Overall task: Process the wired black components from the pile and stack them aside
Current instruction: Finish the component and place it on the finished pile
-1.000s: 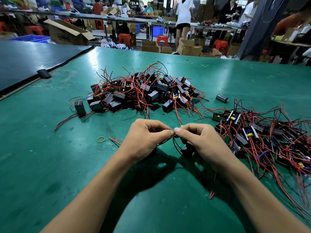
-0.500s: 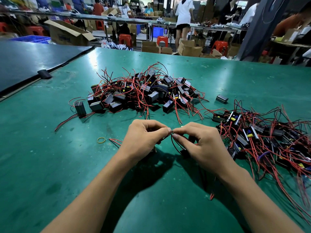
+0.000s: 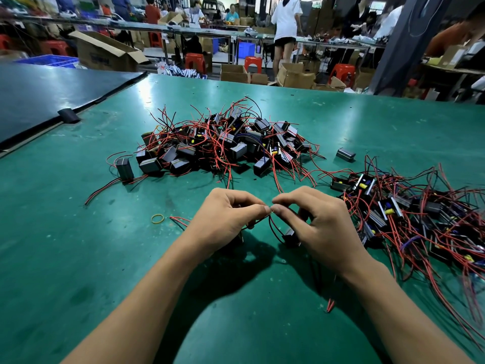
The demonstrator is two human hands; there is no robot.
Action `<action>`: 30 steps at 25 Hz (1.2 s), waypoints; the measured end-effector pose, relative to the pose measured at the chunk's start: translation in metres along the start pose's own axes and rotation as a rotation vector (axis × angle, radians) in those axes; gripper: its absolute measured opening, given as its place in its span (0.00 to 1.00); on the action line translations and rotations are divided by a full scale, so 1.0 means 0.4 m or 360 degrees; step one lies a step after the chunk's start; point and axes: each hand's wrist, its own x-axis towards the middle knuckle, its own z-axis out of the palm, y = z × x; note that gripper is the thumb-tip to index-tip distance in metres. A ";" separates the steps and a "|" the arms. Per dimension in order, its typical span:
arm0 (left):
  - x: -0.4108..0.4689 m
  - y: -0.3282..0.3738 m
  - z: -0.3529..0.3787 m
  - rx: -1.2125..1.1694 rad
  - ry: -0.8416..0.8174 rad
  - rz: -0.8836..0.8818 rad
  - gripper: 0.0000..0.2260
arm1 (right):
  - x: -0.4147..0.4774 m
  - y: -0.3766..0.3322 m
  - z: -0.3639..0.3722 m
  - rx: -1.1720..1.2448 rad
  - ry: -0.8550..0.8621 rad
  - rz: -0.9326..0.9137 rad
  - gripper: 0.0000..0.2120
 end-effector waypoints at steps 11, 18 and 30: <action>0.000 -0.007 0.008 0.0062 -0.0088 0.0094 0.03 | 0.027 -0.032 -0.001 0.1012 -0.0203 0.1203 0.15; 0.002 -0.010 -0.002 -0.0104 -0.0053 0.0036 0.04 | 0.007 -0.011 -0.015 0.0409 -0.0096 0.0374 0.08; -0.001 -0.013 -0.001 0.0067 -0.0065 0.0147 0.02 | 0.019 -0.020 -0.015 0.0529 -0.0324 0.0752 0.10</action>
